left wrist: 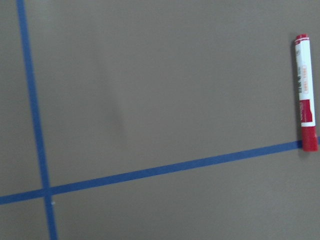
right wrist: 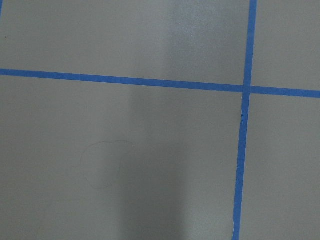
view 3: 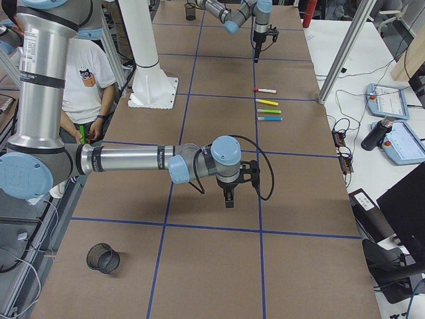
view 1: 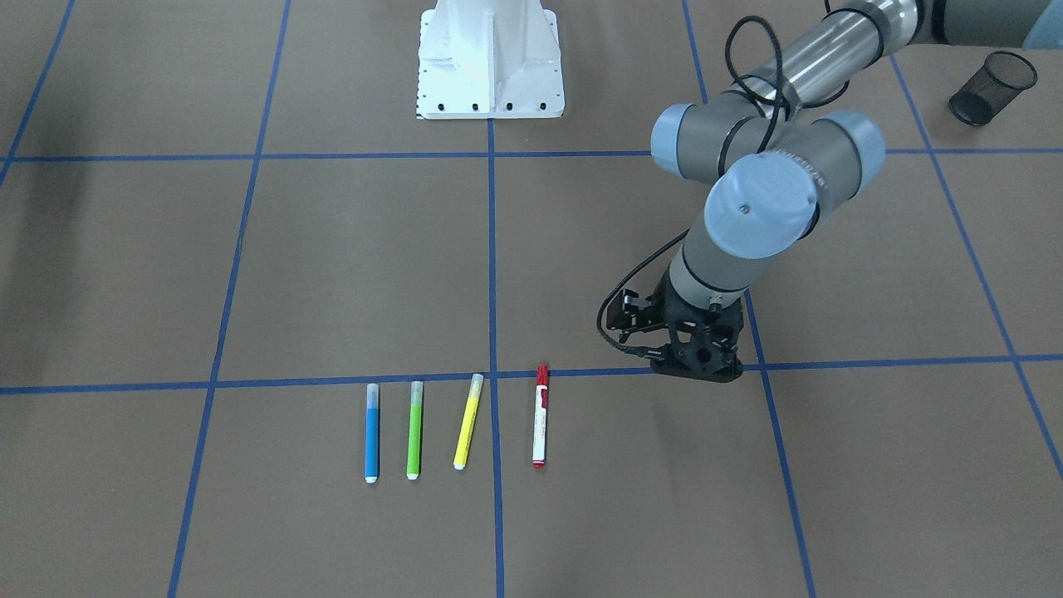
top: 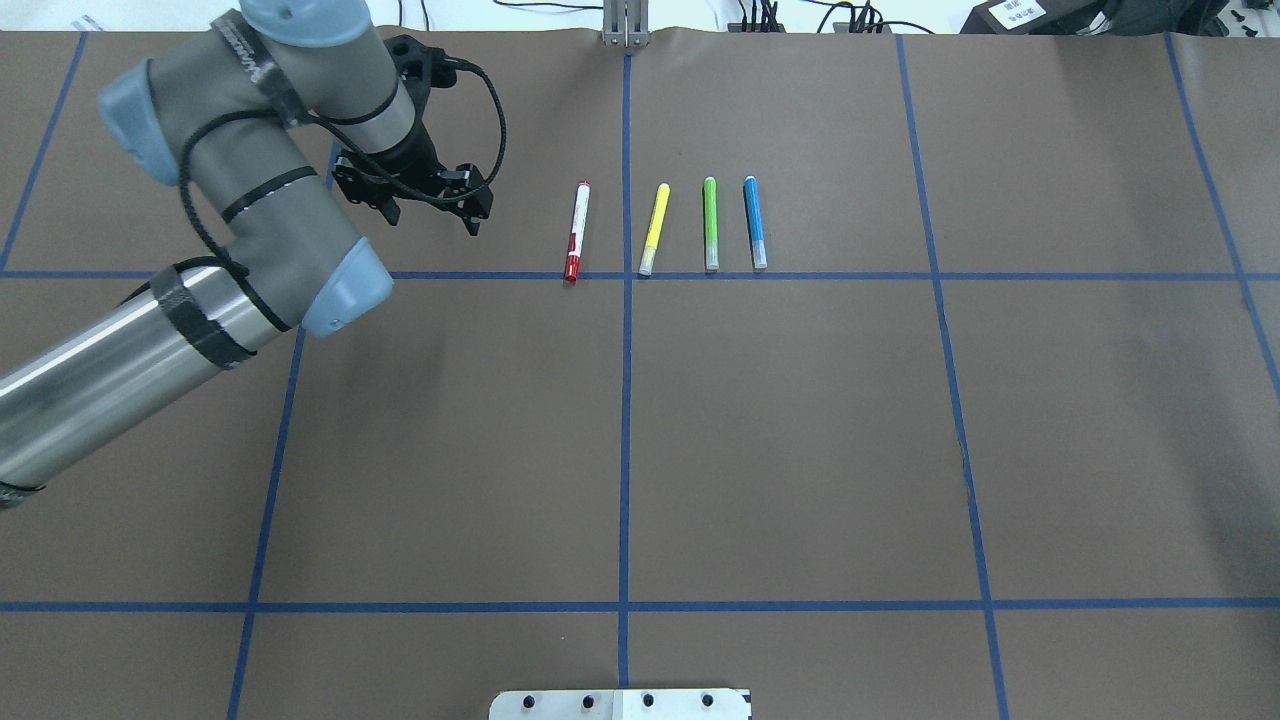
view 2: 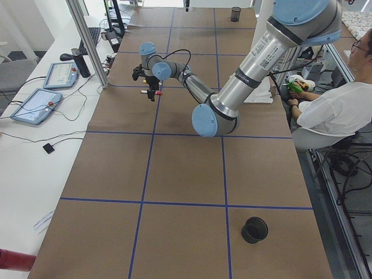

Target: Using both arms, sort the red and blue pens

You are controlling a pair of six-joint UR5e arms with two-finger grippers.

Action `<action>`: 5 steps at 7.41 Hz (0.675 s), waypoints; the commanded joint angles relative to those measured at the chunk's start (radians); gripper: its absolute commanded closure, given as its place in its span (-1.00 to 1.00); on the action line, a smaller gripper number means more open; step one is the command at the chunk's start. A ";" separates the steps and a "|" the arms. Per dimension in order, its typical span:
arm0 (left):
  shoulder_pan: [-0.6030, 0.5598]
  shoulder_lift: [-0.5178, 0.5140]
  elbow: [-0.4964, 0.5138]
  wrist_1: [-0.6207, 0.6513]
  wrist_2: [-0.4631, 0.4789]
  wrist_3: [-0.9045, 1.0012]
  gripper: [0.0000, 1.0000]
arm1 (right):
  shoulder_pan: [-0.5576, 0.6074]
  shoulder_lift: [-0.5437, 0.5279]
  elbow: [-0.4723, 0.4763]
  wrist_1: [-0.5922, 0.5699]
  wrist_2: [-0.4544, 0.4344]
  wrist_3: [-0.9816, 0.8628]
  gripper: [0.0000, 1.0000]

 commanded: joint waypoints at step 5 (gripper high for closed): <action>0.107 -0.187 0.280 -0.150 0.040 -0.118 -0.50 | 0.000 -0.002 0.000 0.001 0.007 0.013 -1.00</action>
